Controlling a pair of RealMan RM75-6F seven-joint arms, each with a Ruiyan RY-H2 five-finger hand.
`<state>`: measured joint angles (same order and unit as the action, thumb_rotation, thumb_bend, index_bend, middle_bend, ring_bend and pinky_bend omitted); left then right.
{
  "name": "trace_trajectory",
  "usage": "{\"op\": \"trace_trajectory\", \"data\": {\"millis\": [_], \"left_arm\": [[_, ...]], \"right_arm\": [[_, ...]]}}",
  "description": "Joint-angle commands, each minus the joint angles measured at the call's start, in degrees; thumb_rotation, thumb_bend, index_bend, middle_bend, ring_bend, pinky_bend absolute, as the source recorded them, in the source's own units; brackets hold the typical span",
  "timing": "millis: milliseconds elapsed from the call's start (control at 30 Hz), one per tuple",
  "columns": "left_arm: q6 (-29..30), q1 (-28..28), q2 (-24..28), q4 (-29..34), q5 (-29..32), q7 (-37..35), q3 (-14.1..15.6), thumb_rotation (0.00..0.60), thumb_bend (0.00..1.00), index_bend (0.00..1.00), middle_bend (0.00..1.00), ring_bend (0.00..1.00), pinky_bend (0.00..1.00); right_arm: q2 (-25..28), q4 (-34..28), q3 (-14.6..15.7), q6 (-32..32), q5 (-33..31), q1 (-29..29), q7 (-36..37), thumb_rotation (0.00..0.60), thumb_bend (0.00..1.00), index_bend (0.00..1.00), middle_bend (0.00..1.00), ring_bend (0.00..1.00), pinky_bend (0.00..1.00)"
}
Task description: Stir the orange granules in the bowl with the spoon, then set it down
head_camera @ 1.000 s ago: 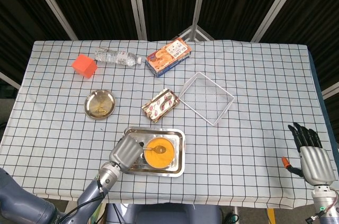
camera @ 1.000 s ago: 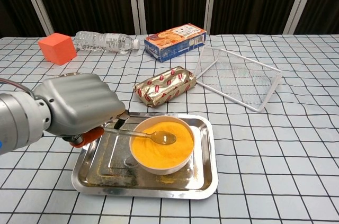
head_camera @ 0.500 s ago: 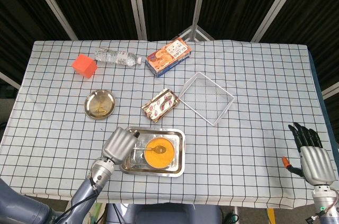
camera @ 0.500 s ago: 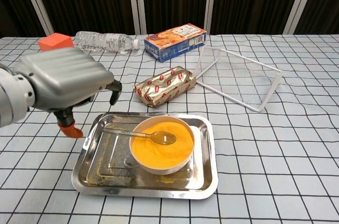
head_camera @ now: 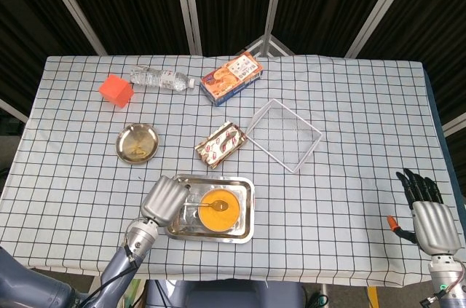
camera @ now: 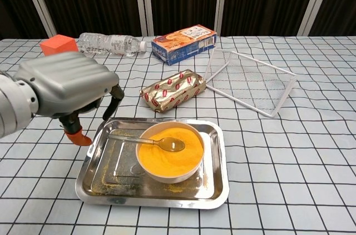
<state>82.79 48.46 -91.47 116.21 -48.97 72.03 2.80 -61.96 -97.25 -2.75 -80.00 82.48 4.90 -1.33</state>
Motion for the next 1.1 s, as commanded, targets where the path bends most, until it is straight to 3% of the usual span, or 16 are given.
{"op": "trace_trajectory", "data": {"millis": [33, 300, 467, 1100], "left_arm": [[-0.3, -0.3, -2.6, -2.1, -0.5, 0.5, 0.3, 0.600, 0.23, 0.53, 0.93, 0.91, 0.94], [-0.1, -0.9, -6.2, -5.8, -1.8, 0.9, -0.7, 0.600, 0.26, 0.54, 0.93, 0.91, 0.94], [-0.7, -1.2, -6.9, -7.2, -1.6, 0.9, -1.4, 0.600, 0.35, 0.54, 0.93, 0.92, 0.95], [-2.7, -2.2, -8.7, -10.0, -2.3, -0.1, -2.5, 0.600, 0.35, 0.55, 0.94, 0.92, 0.95]], "right_arm": [[0.0, 0.0, 0.0, 0.0, 0.1, 0.0, 0.0, 0.600, 0.36, 0.00, 0.00, 0.00, 0.00], [0.1, 0.0, 0.0, 0.1, -0.1, 0.0, 0.4, 0.600, 0.36, 0.00, 0.00, 0.00, 0.00], [0.2, -0.1, 0.0, 0.0, 0.0, -0.1, 0.5, 0.600, 0.36, 0.00, 0.00, 0.00, 0.00], [0.3, -0.3, -0.1, -0.1, -0.4, -0.2, 0.8, 0.600, 0.36, 0.00, 0.00, 0.00, 0.00]]}}
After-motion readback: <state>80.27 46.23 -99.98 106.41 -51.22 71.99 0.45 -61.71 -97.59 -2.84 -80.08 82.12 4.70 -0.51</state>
